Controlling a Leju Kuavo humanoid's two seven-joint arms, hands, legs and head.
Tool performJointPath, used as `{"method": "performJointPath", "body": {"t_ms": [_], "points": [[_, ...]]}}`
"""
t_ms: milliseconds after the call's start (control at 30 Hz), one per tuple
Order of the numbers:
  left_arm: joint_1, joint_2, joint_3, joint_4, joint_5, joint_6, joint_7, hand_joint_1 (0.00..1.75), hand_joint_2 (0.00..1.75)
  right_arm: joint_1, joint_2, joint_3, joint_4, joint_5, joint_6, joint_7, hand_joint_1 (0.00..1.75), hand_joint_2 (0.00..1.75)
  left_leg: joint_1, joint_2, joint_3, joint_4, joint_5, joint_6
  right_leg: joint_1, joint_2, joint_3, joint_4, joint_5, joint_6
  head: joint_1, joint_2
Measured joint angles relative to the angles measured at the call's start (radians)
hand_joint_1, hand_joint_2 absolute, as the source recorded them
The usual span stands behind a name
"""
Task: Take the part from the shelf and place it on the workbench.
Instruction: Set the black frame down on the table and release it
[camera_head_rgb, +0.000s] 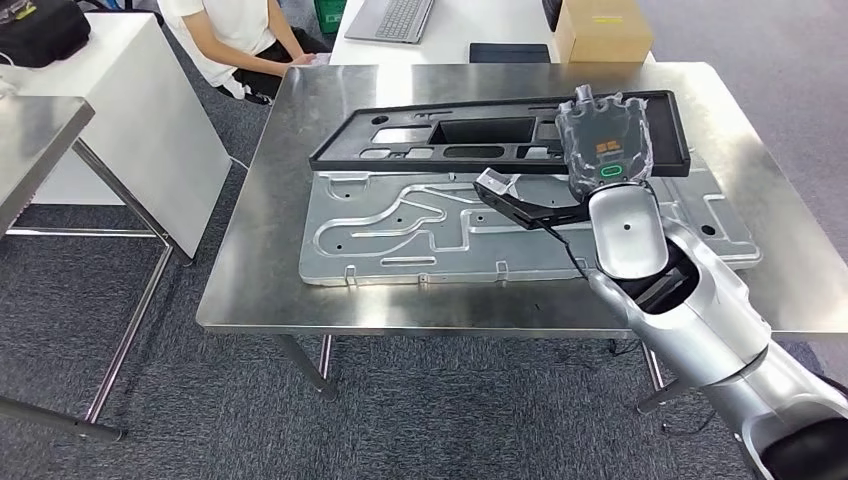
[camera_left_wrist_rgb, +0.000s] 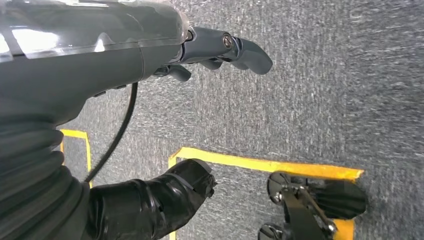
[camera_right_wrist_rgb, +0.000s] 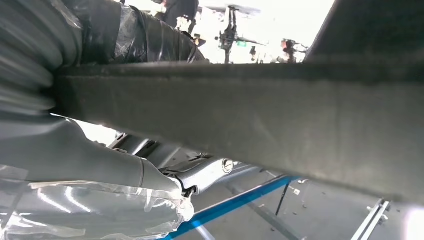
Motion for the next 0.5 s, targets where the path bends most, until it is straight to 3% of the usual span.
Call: {"method": "performJointPath", "body": {"t_ms": [100,167,233,300,333,367,433,500], "points": [[-0.001,0.0,0.0,0.0,0.001,0.0,0.002,0.0,1.75,-0.002,0.009,0.002,0.011,0.0,-0.002,-0.006,1.75,1.75,0.0,0.002,0.02,-0.024,0.0,0.008,-0.001,0.001,0.009,-0.009,-0.004,0.016,0.001,0.0],[0.0,-0.001,0.0,0.0,0.002,0.0,0.003,0.0,1.75,-0.003,0.013,0.003,0.017,0.0,-0.007,-0.01,1.75,1.75,0.007,0.004,0.045,-0.051,0.004,0.013,0.001,-0.002,-0.005,0.033,-0.028,0.024,0.004,0.0],[-0.001,-0.002,0.0,0.0,0.001,0.0,0.003,0.0,1.75,-0.003,0.016,0.004,0.026,0.0,-0.016,-0.011,1.75,1.75,0.009,0.005,0.056,-0.059,0.001,0.019,-0.001,-0.005,-0.069,0.148,-0.074,0.029,0.007,0.0],[-0.002,-0.003,0.0,0.0,0.001,0.0,0.002,0.0,1.75,0.003,0.018,0.005,0.038,0.0,-0.021,-0.012,1.75,1.75,0.009,0.002,0.061,-0.056,-0.008,0.021,-0.004,-0.005,-0.133,0.236,-0.086,0.036,0.008,0.0],[-0.001,-0.003,0.0,0.0,0.001,0.0,0.002,0.0,1.75,0.005,0.019,0.006,0.043,0.0,-0.021,-0.013,1.75,1.75,0.01,0.001,0.065,-0.052,-0.014,0.019,-0.007,-0.005,-0.141,0.231,-0.064,0.039,0.008,0.0],[-0.001,-0.003,0.0,0.0,0.001,0.0,0.002,0.0,1.75,0.007,0.02,0.006,0.048,0.0,-0.022,-0.015,1.75,1.75,0.011,0.0,0.07,-0.047,-0.022,0.016,-0.009,-0.006,-0.13,0.19,-0.028,0.042,0.008,0.0],[0.001,-0.004,0.0,0.0,0.0,0.0,0.002,0.0,1.75,0.009,0.021,0.006,0.057,-0.001,-0.026,-0.018,1.75,1.75,0.011,-0.002,0.073,-0.027,-0.042,0.005,-0.013,-0.009,-0.082,0.069,0.037,0.044,0.009,0.0],[0.0,-0.003,0.0,0.0,0.0,0.0,0.002,0.0,1.75,0.01,0.024,0.007,0.065,-0.002,-0.034,-0.021,1.75,1.75,0.009,-0.003,0.067,-0.01,-0.057,-0.006,-0.011,-0.01,-0.056,0.01,0.05,0.035,0.009,0.0]]}}
